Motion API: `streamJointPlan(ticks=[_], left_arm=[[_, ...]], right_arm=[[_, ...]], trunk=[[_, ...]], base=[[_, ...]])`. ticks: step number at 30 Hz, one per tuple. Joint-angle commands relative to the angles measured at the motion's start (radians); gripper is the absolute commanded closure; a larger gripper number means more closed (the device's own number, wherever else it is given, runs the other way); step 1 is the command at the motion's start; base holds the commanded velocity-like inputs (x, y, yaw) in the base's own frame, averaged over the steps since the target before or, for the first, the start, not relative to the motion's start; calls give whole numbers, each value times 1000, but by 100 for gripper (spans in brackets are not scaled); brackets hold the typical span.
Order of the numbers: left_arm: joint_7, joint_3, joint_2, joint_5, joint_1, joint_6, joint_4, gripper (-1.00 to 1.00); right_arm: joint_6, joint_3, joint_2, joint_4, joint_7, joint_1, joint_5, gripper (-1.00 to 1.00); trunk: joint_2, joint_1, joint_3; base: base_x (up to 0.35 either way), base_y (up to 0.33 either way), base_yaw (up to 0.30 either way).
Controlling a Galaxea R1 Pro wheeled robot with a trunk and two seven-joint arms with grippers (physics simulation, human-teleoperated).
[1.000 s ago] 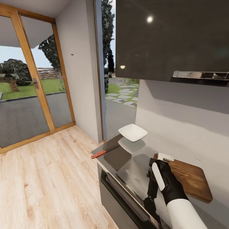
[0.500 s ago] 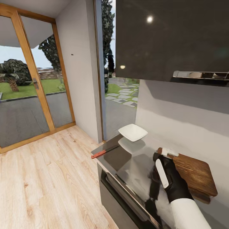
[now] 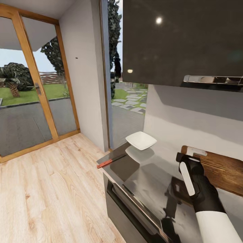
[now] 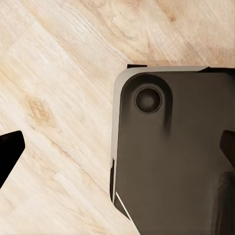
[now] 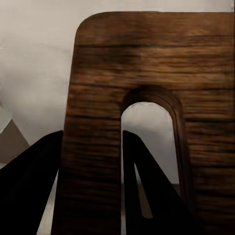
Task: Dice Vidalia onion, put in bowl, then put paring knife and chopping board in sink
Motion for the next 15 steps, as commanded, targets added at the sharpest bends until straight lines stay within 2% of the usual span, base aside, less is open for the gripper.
streamJointPlan(ticks=[1, 7, 9, 10, 12, 13, 14, 15], left_arm=[[0, 2, 0, 2, -1, -5, 2, -100], [0, 2, 0, 2, -1, -5, 2, -100], [0, 2, 0, 2, -1, -5, 2, -100], [0, 2, 0, 2, 0, -5, 2, -100], [0, 2, 0, 2, 0, -5, 2, -100], [0, 2, 0, 2, -1, -5, 2, -100], [0, 2, 0, 2, 0, -5, 2, -100], [0, 2, 0, 2, -1, -5, 2, -100]], right_arm=[[2, 1, -1, -5, -9, -1, -13, 100], [5, 10, -5, -35, -6, -1, -13, 100], [40, 28, -6, -83, -6, -1, -12, 100], [123, 44, -22, -144, 0, -1, -13, 100], [187, 49, -58, -193, 39, -1, -14, 100], [214, 50, -80, -215, 78, -1, -15, 100], [247, 52, -116, -244, 154, -1, -15, 100], [260, 55, -141, -258, 208, -1, -14, 100]], trunk=[[-1, 0, -1], [-1, 0, -1], [-1, 0, -1], [-1, 0, -1], [-1, 0, -1], [-1, 0, -1], [-1, 0, -1], [-1, 0, -1]], base=[[0, 0, 0], [0, 0, 0], [0, 0, 0], [0, 0, 0], [0, 0, 0], [0, 0, 0], [0, 0, 0], [0, 0, 0]])
